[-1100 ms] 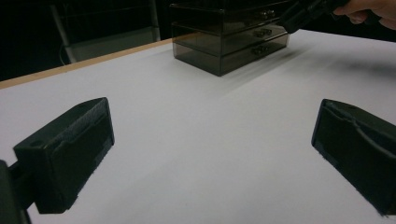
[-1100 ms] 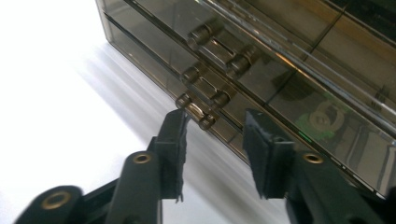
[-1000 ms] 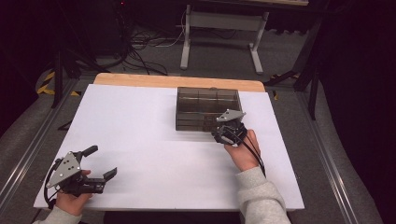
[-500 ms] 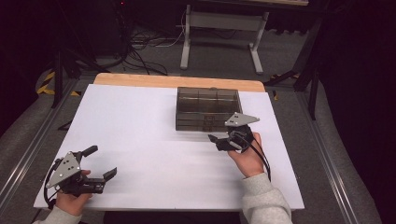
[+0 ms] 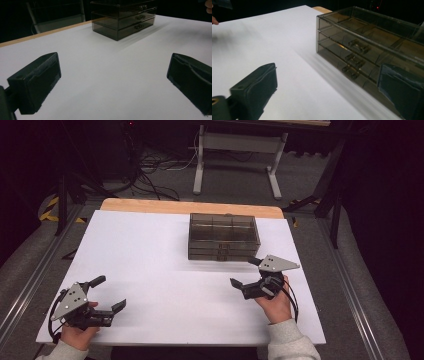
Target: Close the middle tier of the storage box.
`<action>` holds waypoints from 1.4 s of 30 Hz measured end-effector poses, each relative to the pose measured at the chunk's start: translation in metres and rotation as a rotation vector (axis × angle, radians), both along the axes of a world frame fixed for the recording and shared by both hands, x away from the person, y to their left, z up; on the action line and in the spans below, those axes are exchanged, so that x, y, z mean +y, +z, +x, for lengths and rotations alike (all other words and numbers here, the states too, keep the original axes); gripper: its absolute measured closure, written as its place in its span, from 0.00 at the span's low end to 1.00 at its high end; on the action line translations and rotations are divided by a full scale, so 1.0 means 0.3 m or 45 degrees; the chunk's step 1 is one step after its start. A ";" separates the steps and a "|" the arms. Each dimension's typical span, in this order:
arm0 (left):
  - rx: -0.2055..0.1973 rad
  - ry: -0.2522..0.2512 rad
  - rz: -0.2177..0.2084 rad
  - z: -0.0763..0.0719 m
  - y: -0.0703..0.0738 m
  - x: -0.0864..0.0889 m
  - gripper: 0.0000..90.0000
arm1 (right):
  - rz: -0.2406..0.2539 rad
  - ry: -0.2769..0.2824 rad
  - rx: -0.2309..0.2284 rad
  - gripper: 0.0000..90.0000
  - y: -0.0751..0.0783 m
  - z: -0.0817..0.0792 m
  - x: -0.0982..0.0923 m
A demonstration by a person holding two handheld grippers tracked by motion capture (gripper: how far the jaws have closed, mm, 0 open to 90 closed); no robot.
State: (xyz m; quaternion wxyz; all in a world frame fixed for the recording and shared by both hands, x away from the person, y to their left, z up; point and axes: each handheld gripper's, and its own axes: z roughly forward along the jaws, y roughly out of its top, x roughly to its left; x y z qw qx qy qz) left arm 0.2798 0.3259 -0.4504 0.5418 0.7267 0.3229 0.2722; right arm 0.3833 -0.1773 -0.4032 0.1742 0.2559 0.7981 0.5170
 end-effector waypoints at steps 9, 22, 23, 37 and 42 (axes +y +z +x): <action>-0.008 -0.009 0.001 0.001 0.000 -0.001 0.00 | 0.021 0.027 -0.001 0.00 -0.089 -0.047 -0.050; -0.009 -0.020 0.013 0.011 -0.013 -0.010 0.00 | 0.046 0.029 -0.031 0.00 -0.184 -0.109 -0.083; -0.012 -0.020 0.018 0.012 -0.014 -0.010 0.00 | 0.047 0.031 -0.031 0.00 -0.192 -0.114 -0.084; -0.004 -0.009 0.004 0.026 -0.026 -0.004 0.00 | 0.042 -0.002 0.024 0.00 -0.226 -0.141 -0.113; 0.011 -0.003 -0.005 0.037 -0.033 0.000 0.00 | 0.023 -0.023 0.028 0.00 -0.226 -0.135 -0.105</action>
